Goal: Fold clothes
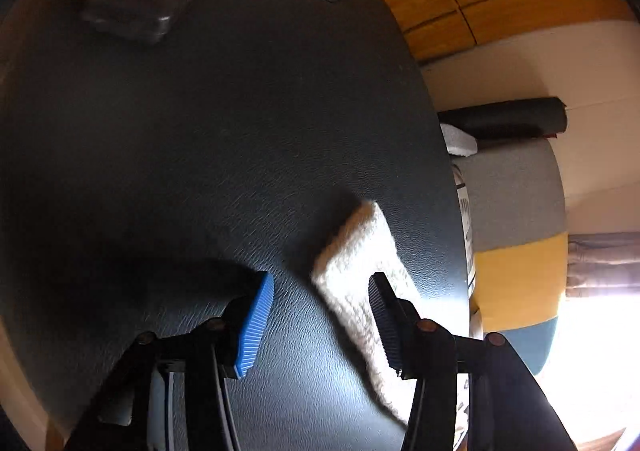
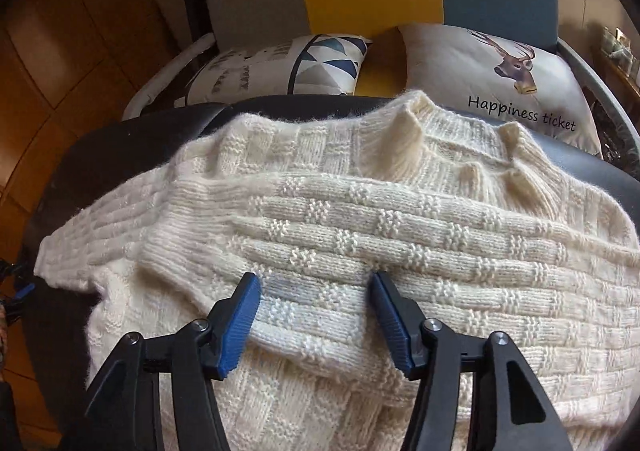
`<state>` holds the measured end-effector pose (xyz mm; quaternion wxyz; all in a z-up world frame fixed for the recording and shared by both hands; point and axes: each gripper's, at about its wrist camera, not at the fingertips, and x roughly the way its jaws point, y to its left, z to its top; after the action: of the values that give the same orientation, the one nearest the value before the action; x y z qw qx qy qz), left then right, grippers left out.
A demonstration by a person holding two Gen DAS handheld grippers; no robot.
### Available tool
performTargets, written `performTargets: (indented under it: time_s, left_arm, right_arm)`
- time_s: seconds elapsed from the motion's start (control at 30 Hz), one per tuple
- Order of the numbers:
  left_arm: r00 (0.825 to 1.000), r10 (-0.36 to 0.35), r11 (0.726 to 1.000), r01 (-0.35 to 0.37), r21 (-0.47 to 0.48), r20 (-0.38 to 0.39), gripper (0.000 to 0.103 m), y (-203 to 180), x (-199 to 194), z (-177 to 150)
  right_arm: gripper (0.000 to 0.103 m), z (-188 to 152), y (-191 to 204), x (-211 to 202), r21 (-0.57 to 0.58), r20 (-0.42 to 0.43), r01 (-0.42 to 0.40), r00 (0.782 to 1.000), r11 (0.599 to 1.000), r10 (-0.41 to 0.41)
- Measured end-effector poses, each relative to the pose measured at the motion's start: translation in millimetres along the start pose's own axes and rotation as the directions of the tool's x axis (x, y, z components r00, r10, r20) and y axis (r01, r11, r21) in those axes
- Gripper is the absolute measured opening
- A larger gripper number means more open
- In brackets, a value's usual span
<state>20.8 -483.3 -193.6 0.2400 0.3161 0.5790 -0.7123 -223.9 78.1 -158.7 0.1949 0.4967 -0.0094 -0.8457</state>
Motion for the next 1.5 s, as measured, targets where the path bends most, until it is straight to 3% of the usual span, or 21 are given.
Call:
performTargets:
  time_s: [0.1, 0.23, 0.27, 0.33, 0.37, 0.47, 0.6, 0.73, 0.9, 1.0, 1.13, 1.23, 1.37, 1.43, 1.5]
  left_arm:
    - [1.0, 0.016, 0.999, -0.016, 0.036, -0.003, 0.063, -13, 8, 0]
    - [0.999, 0.045, 0.997, -0.045, 0.064, 0.013, 0.063, -31, 20, -6]
    - [0.998, 0.053, 0.996, -0.054, 0.068, 0.015, 0.059, -35, 23, -7]
    - [0.998, 0.07, 0.995, -0.07, 0.066, -0.002, 0.036, -39, 31, -9]
    - [0.997, 0.078, 0.995, -0.077, 0.061, -0.016, 0.01, -40, 36, -10]
    - [0.997, 0.077, 0.996, -0.076, 0.047, -0.005, 0.006, -41, 40, -12]
    - [0.999, 0.018, 0.998, -0.02, 0.064, 0.033, 0.006, -54, 23, -13]
    - [0.996, -0.085, 0.983, 0.079, 0.164, 0.03, 0.006, -105, 5, -30]
    - [0.982, -0.176, 0.925, 0.188, 0.33, -0.066, 0.006, -187, 7, -85]
    - [0.969, -0.193, 0.871, 0.242, 0.427, -0.155, 0.006, -235, 22, -139]
    - [0.937, -0.185, 0.796, 0.319, 0.515, -0.295, 0.006, -284, 54, -223]
    - [0.907, -0.142, 0.742, 0.363, 0.563, -0.397, 0.006, -312, 89, -285]
    - [0.878, -0.017, 0.679, 0.361, 0.639, -0.478, 0.006, -332, 129, -361]
    - [0.874, 0.05, 0.646, 0.34, 0.683, -0.483, 0.006, -335, 144, -387]
    - [0.865, 0.081, 0.632, 0.34, 0.697, -0.495, 0.008, -333, 146, -399]
  right_arm:
    - [0.064, 0, 1, 1, -0.009, 0.003, -0.002, 1.0, 1.0, 0.002]
    - [0.071, 0, 7, 2, -0.029, 0.005, 0.001, 1.0, 1.0, -0.001]
    - [0.071, 0, 8, 2, -0.035, 0.008, 0.002, 1.0, 0.999, -0.002]
    - [0.075, -2, 11, 2, -0.045, 0.015, 0.004, 1.0, 0.999, -0.003]
    - [0.075, -3, 11, 1, -0.045, 0.019, 0.002, 1.0, 0.999, -0.001]
    - [0.077, -3, 5, -7, -0.01, 0.037, -0.026, 0.999, 1.0, 0.027]
    - [0.077, -2, -3, -18, 0.035, 0.062, -0.065, 0.996, 0.997, 0.062]
    - [0.077, -2, -11, -29, 0.079, 0.088, -0.104, 0.991, 0.991, 0.097]
    - [0.077, -12, -25, -53, 0.145, 0.138, -0.158, 0.981, 0.977, 0.138]
    - [0.077, -27, -40, -65, 0.181, 0.145, -0.161, 0.98, 0.97, 0.135]
    - [0.077, -46, -66, -77, 0.242, 0.15, -0.167, 0.98, 0.956, 0.133]
    - [0.077, -55, -82, -82, 0.281, 0.145, -0.201, 0.976, 0.938, 0.165]
    - [0.076, -63, -100, -88, 0.333, 0.138, -0.266, 0.963, 0.905, 0.232]
    - [0.07, -62, -105, -85, 0.37, 0.152, -0.357, 0.934, 0.858, 0.323]
    - [0.065, -60, -107, -82, 0.403, 0.186, -0.434, 0.901, 0.806, 0.393]
